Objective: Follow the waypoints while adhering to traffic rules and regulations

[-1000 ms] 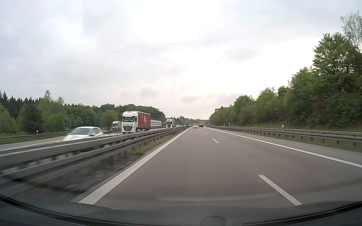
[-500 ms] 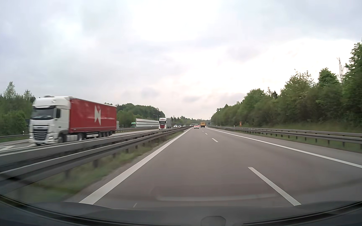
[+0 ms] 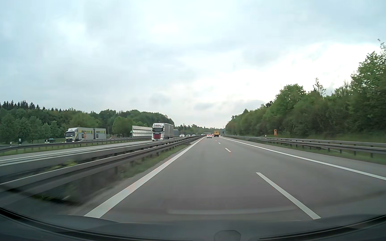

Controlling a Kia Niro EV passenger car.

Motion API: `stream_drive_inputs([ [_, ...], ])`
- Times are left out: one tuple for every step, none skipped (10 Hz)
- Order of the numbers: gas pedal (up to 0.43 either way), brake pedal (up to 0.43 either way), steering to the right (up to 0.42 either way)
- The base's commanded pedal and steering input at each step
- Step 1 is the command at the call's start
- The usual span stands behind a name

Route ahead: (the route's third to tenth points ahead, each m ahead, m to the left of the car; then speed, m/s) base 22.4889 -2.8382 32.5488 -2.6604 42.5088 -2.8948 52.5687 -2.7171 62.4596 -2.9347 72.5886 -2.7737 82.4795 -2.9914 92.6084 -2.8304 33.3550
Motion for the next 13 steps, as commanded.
stream_drive_inputs([
  [0.15, 0.0, -0.001],
  [0.15, 0.0, -0.001],
  [0.15, 0.0, -0.001],
  [0.15, 0.0, -0.001],
  [0.15, 0.0, -0.001],
  [0.15, 0.0, -0.001],
  [0.15, 0.0, -0.001],
  [0.138, 0.0, -0.001],
  [0.138, 0.0, -0.001],
  [0.118, 0.0, -0.001],
  [0.11, 0.0, -0.001],
  [0.11, 0.0, -0.001],
  [0.11, 0.0, -0.001],
])
